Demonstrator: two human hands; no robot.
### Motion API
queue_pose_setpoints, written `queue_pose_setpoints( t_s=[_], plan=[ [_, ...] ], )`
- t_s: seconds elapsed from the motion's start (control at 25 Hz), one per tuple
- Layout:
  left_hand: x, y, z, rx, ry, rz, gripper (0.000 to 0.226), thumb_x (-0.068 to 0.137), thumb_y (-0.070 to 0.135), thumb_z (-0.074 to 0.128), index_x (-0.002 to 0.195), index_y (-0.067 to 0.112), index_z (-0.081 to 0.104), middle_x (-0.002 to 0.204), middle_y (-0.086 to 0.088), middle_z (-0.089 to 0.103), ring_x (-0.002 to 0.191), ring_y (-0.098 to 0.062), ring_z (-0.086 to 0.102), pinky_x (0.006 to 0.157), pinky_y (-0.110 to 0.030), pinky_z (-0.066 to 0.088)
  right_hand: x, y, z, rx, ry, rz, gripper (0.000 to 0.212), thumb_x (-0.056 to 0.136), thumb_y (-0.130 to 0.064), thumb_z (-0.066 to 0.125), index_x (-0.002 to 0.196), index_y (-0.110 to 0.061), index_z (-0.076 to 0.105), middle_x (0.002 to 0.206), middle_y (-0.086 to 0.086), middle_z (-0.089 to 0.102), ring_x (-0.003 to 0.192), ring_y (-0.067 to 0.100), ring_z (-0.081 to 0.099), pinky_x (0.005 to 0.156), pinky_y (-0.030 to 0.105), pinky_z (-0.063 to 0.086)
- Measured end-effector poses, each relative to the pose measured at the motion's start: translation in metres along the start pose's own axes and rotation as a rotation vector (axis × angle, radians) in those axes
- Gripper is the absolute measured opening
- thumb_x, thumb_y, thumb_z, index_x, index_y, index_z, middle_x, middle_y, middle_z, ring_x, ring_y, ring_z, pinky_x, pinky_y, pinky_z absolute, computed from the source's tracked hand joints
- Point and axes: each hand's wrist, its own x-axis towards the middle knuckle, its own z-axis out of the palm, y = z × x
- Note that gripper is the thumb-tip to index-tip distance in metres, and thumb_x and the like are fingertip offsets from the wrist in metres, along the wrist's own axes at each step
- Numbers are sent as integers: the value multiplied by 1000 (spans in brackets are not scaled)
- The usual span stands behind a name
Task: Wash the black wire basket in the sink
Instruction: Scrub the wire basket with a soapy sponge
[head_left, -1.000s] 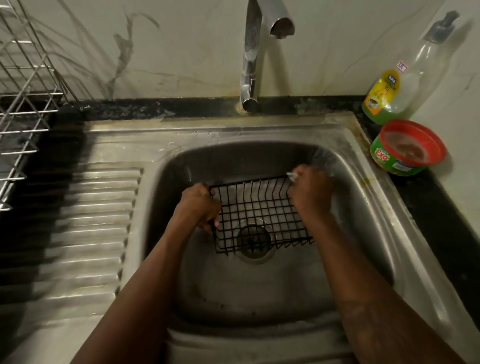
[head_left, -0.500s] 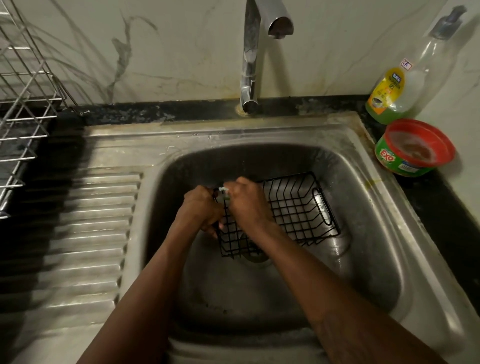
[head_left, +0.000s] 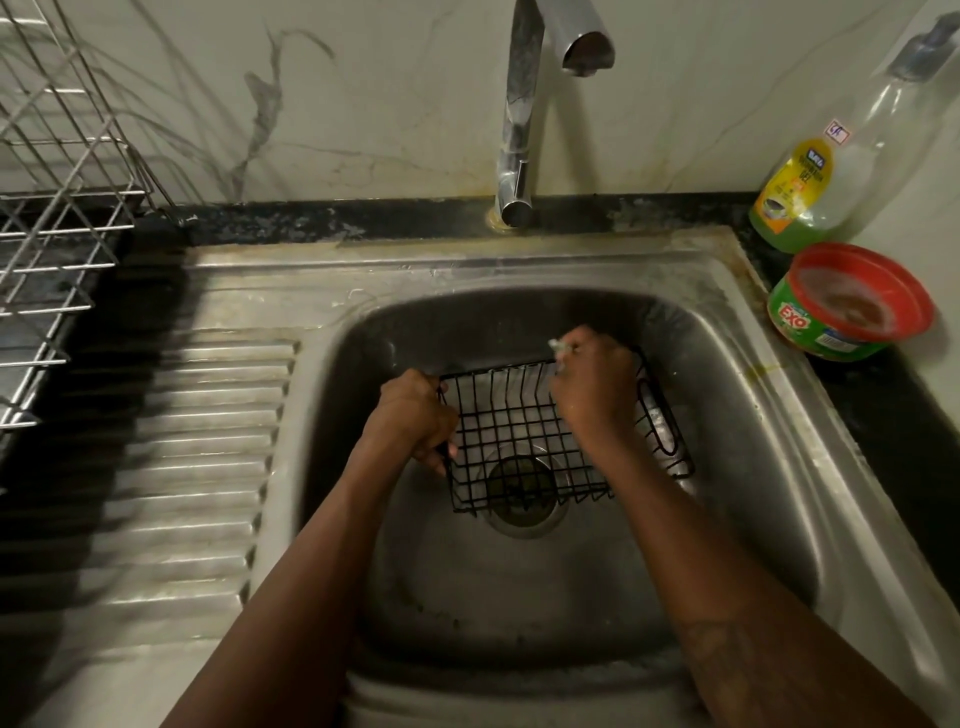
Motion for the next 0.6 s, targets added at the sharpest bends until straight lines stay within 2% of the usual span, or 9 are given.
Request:
queue_pose_setpoints(
  t_s=[0.12, 0.24, 0.32, 0.4, 0.48, 0.6],
  plan=[
    [-2, 0, -2, 9, -7, 17, 58, 87, -8, 66, 137, 17, 51, 91, -18, 72, 60, -29, 75, 54, -41, 61, -19, -34, 25, 133, -100, -280, 20, 90, -2, 66, 107, -12, 71, 99, 6, 66, 83, 16, 62, 68, 20, 51],
    [-10, 1, -4, 76, -12, 49, 46, 87, -4, 69, 128, 14, 58, 74, -11, 71, 50, -21, 71, 47, -34, 59, -26, -44, 41, 187, -140, -452, 22, 99, -6, 55, 113, -12, 71, 102, 8, 67, 83, 20, 65, 69, 30, 57],
    [-12, 2, -4, 103, -10, 68, 40, 87, -3, 70, 122, 14, 61, 67, -8, 70, 48, -20, 70, 44, -31, 57, -28, -36, 47, 135, -166, -540, 23, 99, -6, 55, 113, -14, 70, 103, 7, 66, 82, 22, 65, 66, 34, 57],
    [-12, 2, -4, 125, -17, 68, 47, 87, -1, 70, 130, 15, 58, 67, -7, 72, 49, -19, 71, 42, -28, 55, -31, -28, 52, 35, -193, -597, 20, 93, -3, 60, 108, -13, 70, 96, 6, 66, 77, 24, 65, 60, 35, 56],
    [-9, 1, -2, 108, -33, 62, 63, 88, 1, 69, 144, 21, 47, 72, -8, 75, 54, -21, 73, 42, -27, 54, -32, -24, 57, -54, -236, -601, 18, 88, -1, 64, 103, -10, 71, 89, 7, 65, 73, 25, 65, 57, 34, 53],
    [-8, 1, -2, 85, -32, 66, 70, 91, 2, 67, 150, 25, 39, 77, -11, 76, 60, -23, 75, 46, -30, 57, -31, -24, 63, -109, -314, -589, 9, 89, -5, 67, 90, -14, 71, 85, 2, 65, 75, 19, 65, 61, 27, 50]
  ],
)
